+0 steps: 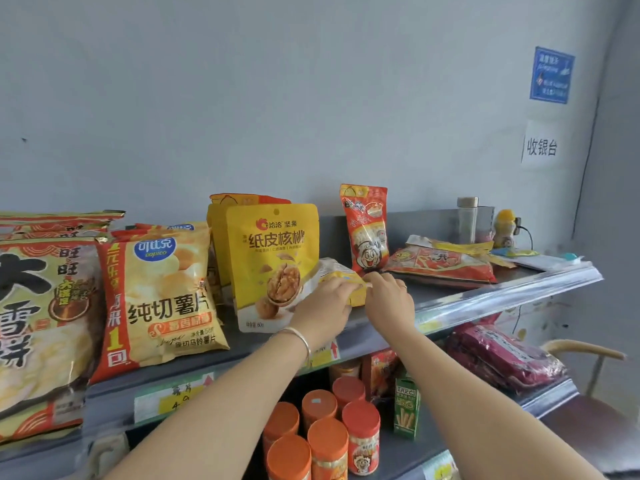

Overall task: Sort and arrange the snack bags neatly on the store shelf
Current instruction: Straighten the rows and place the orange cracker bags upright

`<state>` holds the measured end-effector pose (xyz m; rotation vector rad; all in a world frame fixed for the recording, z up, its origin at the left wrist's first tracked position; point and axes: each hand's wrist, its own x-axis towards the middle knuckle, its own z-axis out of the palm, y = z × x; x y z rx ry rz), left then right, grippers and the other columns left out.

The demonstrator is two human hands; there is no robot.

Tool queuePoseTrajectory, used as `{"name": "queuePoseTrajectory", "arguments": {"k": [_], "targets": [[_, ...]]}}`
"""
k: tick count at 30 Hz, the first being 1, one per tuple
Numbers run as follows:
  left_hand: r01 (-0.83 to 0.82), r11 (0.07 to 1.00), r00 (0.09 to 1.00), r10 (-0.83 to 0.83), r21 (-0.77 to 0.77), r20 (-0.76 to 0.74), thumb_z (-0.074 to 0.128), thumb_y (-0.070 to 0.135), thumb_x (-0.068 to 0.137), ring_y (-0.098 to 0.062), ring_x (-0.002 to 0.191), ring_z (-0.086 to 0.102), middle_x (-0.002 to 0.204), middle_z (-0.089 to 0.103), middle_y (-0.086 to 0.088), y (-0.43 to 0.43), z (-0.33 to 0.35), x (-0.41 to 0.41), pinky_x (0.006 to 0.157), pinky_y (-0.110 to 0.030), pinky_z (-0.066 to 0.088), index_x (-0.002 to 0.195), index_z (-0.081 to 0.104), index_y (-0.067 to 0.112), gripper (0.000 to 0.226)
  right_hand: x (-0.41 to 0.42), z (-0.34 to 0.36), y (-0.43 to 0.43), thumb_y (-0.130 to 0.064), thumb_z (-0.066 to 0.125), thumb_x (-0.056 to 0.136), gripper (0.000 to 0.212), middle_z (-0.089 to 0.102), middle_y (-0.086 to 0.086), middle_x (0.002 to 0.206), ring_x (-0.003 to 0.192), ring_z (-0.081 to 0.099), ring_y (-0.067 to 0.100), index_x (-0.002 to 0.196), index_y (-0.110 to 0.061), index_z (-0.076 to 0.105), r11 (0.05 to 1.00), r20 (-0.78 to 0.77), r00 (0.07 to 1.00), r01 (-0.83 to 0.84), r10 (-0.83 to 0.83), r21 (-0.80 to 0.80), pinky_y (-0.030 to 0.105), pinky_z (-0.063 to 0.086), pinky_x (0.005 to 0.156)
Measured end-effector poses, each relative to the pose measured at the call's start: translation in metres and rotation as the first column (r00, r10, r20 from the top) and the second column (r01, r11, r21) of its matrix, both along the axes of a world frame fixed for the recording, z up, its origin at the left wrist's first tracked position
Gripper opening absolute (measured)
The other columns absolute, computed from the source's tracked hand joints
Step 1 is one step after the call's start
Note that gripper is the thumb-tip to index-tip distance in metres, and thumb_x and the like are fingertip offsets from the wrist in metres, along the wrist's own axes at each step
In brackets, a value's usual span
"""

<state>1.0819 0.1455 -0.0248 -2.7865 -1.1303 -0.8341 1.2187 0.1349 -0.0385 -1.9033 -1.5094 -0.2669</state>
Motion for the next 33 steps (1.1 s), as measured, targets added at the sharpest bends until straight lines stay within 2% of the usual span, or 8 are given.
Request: {"name": "queuePoseTrajectory", "arguments": {"k": [7,11,18,22,25,28,30,33], "targets": [[-0.055,0.994,0.983,0.037,-0.095,-0.182,0.049,0.018,0.093,-0.029,0.125,0.043,0.136,0.044,-0.009,0.056,-0.001,0.053,0.101,-0.043,0.04,0.132,0.047,0.009,0.04,0.043,0.009,0.039,-0.005,0.038,0.093,0.04,0.057,0.008,0.127,0.119,0.047,0.031,0.127,-0.015,0.055,0.999,-0.058,0.997,0.041,-0.04,0.02,0.039,0.043,0.09],[-0.154,0.983,0.942,0.117,-0.096,-0.315,0.047,0.021,0.095,-0.029,0.11,0.056,0.123,0.057,-0.011,0.072,-0.007,0.071,0.09,-0.04,0.049,0.118,0.056,0.009,0.028,0.062,0.01,0.059,-0.008,0.039,0.095,0.034,0.058,0.008,0.124,0.115,0.05,0.027,0.123,-0.013,0.057,1.0,-0.065,0.998,-0.003,0.003,0.012,0.036,0.045,0.088],[-0.03,0.952,0.832,0.192,0.304,-0.52,0.037,-0.004,0.091,-0.035,0.103,0.06,0.111,0.063,-0.015,0.087,0.001,0.097,0.068,-0.036,0.04,0.107,0.058,0.005,0.028,0.083,0.015,0.104,-0.007,0.038,0.095,0.033,0.061,0.013,0.116,0.105,0.056,0.03,0.119,-0.01,0.061,0.992,-0.071,0.989,-0.129,0.129,-0.002,0.041,0.05,0.086],[-0.162,0.869,0.864,0.354,0.468,-0.357,0.037,-0.002,0.091,-0.034,0.09,0.065,0.099,0.067,-0.008,0.101,0.012,0.111,0.059,-0.032,0.033,0.118,0.049,0.01,0.031,0.101,0.026,0.129,-0.012,0.036,0.097,0.032,0.066,0.013,0.11,0.099,0.061,0.028,0.118,-0.009,0.061,0.972,-0.275,0.934,-0.207,0.23,0.111,0.037,0.051,0.08],[-0.325,0.803,0.881,0.449,0.499,-0.15,0.044,0.004,0.089,-0.029,0.085,0.065,0.092,0.065,-0.003,0.106,0.033,0.119,0.052,-0.029,0.024,0.108,0.048,0.015,0.023,0.118,0.038,0.142,-0.021,0.033,0.1,0.03,0.064,0.007,0.093,0.089,0.06,0.028,0.11,-0.009,0.059,0.943,-0.471,0.826,-0.2,0.308,0.266,0.043,0.052,0.076],[-0.462,0.723,0.859,0.51,0.514,0.055,0.045,0.001,0.085,-0.025,0.076,0.057,0.076,0.058,0.002,0.111,0.053,0.122,0.063,-0.032,0.029,0.09,0.047,0.017,0.017,0.132,0.046,0.153,-0.015,0.031,0.099,0.032,0.061,0.001,0.1,0.092,0.056,0.02,0.116,-0.01,0.057,0.921,-0.631,0.681,-0.181,0.371,0.346,0.035,0.047,0.077],[-0.529,0.674,0.838,0.512,0.516,0.189,0.044,0.002,0.086,-0.022,0.077,0.053,0.072,0.053,0.005,0.114,0.061,0.121,0.072,-0.034,0.029,0.082,0.047,0.019,0.018,0.139,0.047,0.159,-0.003,0.032,0.094,0.044,0.059,0.002,0.117,0.101,0.055,0.018,0.133,-0.014,0.049,0.91,-0.678,0.607,-0.293,0.415,0.294,0.027,0.045,0.075],[-0.575,0.614,0.814,0.492,0.541,0.307,0.048,0.002,0.085,-0.023,0.084,0.052,0.079,0.058,0.002,0.119,0.066,0.12,0.082,-0.04,0.034,0.079,0.055,0.019,0.02,0.137,0.042,0.168,0.004,0.044,0.087,0.048,0.06,0.002,0.119,0.106,0.058,0.02,0.13,-0.018,0.048,0.82,-0.655,0.533,-0.513,0.535,0.252,0.028,0.05,0.078]]}}
